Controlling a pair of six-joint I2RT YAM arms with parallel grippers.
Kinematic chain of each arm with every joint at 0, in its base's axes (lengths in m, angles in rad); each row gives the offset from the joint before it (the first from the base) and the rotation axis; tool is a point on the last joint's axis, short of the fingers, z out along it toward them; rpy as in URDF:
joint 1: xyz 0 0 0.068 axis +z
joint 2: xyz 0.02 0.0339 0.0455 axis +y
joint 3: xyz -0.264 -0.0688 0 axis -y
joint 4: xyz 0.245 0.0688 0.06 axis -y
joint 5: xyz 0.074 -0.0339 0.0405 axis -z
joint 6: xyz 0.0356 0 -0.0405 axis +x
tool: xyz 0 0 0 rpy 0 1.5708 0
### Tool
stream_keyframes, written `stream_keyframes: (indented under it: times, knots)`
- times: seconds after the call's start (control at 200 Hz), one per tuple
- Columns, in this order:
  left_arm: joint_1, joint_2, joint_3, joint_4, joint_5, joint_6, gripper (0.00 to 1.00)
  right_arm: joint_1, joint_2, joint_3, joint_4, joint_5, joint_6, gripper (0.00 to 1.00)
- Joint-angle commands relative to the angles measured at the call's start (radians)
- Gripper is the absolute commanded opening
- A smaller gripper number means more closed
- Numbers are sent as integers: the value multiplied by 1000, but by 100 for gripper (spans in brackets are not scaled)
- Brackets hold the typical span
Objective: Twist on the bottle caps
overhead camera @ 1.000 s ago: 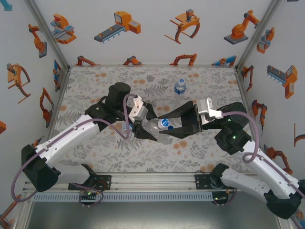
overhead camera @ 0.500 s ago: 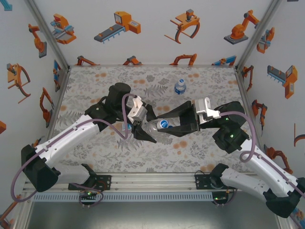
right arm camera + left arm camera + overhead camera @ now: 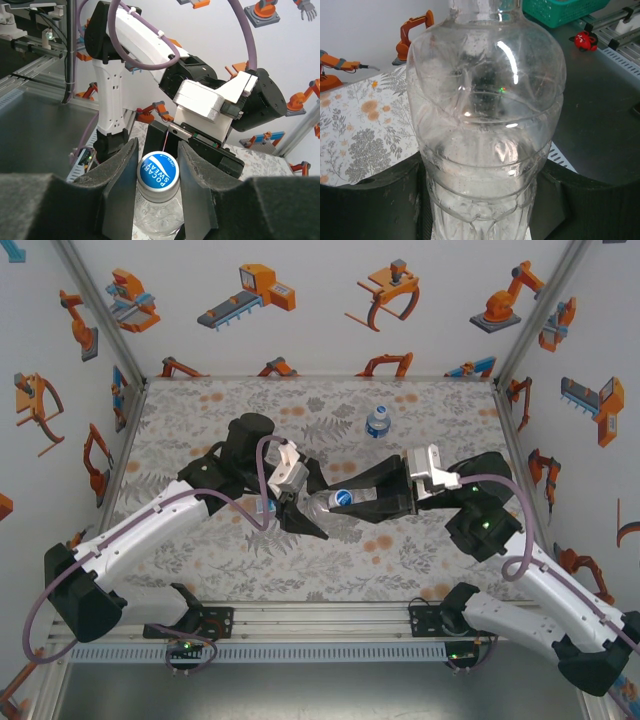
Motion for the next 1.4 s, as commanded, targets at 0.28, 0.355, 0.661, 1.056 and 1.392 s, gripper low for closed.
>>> stream_keyframes:
  times: [0.28,0.355,0.661,1.056,1.392]
  knots:
    - [-22,-19,-42,340,-454,-289,0,1,3,-23,-156,694,131,0]
    - [-57,-10,-38,383,-597,-316,0,2,14,-43,-154,838,203,0]
    - [-222,63,4,482,-1179,-340,0,66,107,30,-299,1290,276,0]
    - [-220,84,0,454,-1189,-339,76,65,131,35,-272,1204,198,0]
    - [-70,-68,-100,318,-1182,-470,97,-95,242,-12,-105,966,119,0]
